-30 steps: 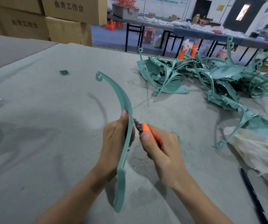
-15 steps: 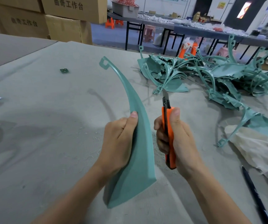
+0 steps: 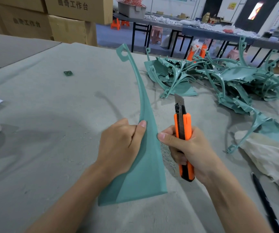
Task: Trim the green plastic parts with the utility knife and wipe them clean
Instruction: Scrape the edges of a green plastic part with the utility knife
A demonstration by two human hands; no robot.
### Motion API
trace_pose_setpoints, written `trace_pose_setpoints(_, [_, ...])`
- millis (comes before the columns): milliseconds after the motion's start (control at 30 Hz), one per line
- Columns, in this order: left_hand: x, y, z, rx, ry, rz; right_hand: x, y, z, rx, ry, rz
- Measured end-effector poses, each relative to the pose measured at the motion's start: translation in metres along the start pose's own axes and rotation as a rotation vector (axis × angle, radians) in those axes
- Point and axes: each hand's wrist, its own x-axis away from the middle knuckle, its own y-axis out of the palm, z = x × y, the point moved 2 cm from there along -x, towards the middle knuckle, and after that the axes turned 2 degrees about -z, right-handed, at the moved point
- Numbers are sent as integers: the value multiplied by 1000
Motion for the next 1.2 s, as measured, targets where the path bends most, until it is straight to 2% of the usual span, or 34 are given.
trace_pose_setpoints(133, [1,-1,2,-73,30,24,0,-2,1,170,-32,57])
trace_pose_setpoints(233, [1,-1,3,-126,28,8,-1,0,2,394,-137,97])
trace_pose_setpoints(367, [2,2,1,-185,6,4,-4,5,4,698,-269,223])
trace_pose_setpoints(433, [1,2,0,-184,-20,8,-5,3,4,735,-287,279])
trace_pose_setpoints(700, [0,1,-3,-137,-82,27,-6,-2,12,269,-64,183])
trace_pose_setpoints(833, [0,0,-1,-103,-106,8,-6,-2,10,251,-110,140])
trace_pose_setpoints(1000, [-4,2,-5,147,-192,8,-5,-3,6,135,-130,105])
trace_pose_setpoints(1100, [-5,1,-5,161,-206,20,-3,0,5,129,-113,119])
trace_pose_setpoints(1200, [-4,2,-4,129,-163,19,-2,6,6,62,-61,49])
